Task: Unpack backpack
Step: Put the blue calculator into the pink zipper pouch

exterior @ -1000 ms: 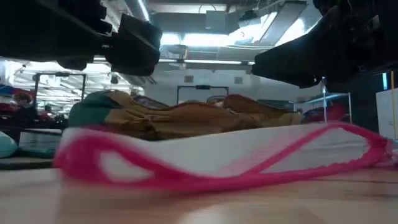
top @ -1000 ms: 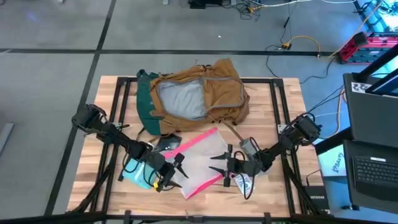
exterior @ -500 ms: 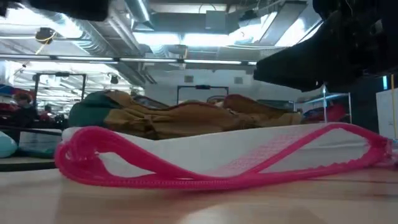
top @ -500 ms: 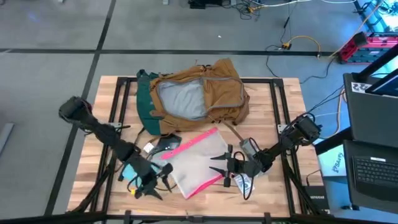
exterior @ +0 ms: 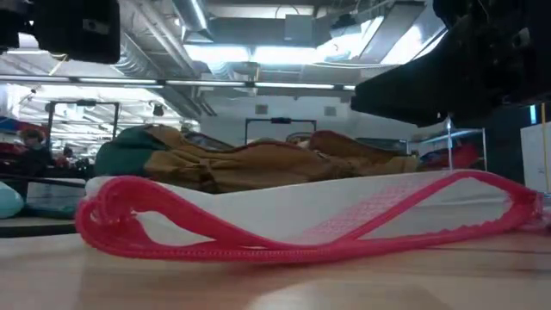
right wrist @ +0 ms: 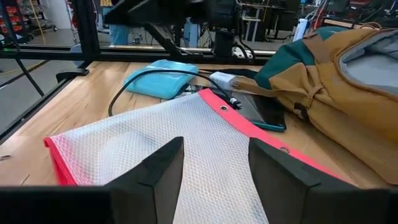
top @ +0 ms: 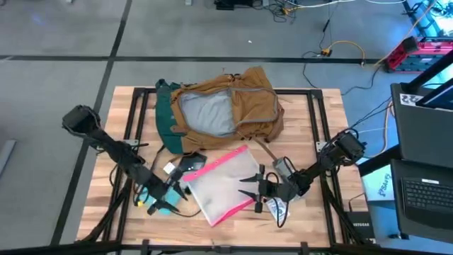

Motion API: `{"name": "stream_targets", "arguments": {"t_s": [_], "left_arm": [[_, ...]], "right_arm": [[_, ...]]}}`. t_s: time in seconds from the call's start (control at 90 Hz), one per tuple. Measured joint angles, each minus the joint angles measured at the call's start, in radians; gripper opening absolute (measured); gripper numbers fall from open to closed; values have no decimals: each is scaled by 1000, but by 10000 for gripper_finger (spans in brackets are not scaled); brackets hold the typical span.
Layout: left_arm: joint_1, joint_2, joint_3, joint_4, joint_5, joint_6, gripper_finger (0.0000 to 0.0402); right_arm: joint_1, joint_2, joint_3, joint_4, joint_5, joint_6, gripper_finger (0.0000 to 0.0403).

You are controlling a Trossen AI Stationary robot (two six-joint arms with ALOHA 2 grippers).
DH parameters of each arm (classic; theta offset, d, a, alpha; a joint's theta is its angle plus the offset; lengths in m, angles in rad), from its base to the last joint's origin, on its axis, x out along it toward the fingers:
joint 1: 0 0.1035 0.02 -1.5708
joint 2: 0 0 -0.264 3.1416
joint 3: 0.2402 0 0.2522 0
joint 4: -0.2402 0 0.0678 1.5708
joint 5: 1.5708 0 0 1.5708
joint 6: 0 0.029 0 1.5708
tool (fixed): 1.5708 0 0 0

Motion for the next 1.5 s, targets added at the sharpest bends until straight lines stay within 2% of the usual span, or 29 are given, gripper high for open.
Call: {"name": "stream_targets", "arguments": {"t_s": [0.089,1.5], "left_arm": [[-2,0,-23,38,-22,3,217],[-2,1,-23,-15,11,17,217]], "right_arm": [[0,0,0,0,1,-1,165],[7,0,1,-29,-40,-3,166]]}}
